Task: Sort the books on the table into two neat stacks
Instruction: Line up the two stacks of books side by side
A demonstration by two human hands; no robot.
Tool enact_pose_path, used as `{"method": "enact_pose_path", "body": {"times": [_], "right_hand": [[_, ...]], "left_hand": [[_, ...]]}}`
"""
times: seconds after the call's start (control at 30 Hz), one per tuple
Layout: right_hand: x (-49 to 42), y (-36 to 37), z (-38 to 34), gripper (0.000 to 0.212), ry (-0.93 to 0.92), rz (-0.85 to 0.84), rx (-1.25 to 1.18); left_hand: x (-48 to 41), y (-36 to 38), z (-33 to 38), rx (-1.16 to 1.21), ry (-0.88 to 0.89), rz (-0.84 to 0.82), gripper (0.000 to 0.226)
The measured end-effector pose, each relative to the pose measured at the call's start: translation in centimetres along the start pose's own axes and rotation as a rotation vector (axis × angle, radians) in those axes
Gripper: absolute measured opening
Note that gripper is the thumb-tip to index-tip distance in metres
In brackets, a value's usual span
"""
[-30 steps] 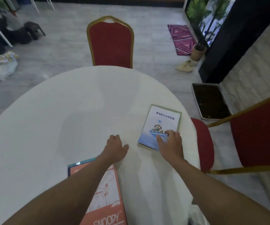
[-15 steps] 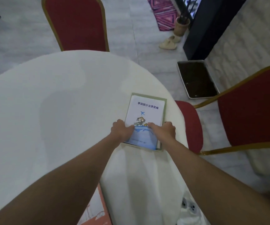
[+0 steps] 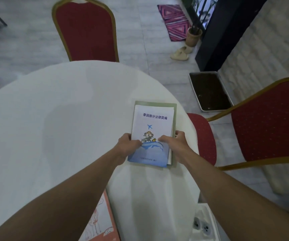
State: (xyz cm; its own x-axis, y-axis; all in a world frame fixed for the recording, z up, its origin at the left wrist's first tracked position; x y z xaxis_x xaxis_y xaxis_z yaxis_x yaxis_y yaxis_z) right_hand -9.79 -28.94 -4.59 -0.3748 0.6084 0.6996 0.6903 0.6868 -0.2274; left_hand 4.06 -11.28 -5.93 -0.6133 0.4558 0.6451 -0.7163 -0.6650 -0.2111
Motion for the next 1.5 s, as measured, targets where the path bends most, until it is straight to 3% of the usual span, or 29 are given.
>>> {"method": "enact_pose_path", "body": {"times": [0.13,0.33,0.57,0.87,1.5], "right_hand": [[2.4,0.0,-2.0,0.066,-0.164,-0.037,-0.043],[6.1,0.0,-4.0,0.049,-0.424,-0.117,0.041],[7.7,0.5,-2.0,0.053,-0.578,-0.157,0.205],[9.1,0.9,-0.6,0.048,-0.663,-0.183,0.419],[10.7,1.0,0.8,0.05,-0.7,-0.18,0.406]], "left_hand": [[2.9,-1.2,2.8,-0.035,0.205,0.008,0.048],[7.2,-3.3,5.8,-0.151,0.517,0.031,0.053],[9.3,-3.0,2.8,-0.451,0.605,-0.038,0.053],[11.0,-2.0,2.2,-0.472,0.648,-0.078,0.051],[12.2,-2.0,1.4,-0.409,0.659,-0.054,0.05]]}}
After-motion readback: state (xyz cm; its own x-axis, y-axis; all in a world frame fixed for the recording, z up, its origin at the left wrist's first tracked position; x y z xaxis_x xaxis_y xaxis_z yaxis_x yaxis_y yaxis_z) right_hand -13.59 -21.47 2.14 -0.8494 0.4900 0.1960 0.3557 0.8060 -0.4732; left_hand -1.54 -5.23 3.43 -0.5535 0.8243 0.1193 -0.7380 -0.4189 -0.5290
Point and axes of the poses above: each hand's wrist, its own x-axis away from the middle knuckle, its own y-axis out of the palm, z = x × y, the point moved 8 cm from there along -x, towards the middle knuckle, and after that the axes turned 5 degrees about y, right-handed, at the moved point
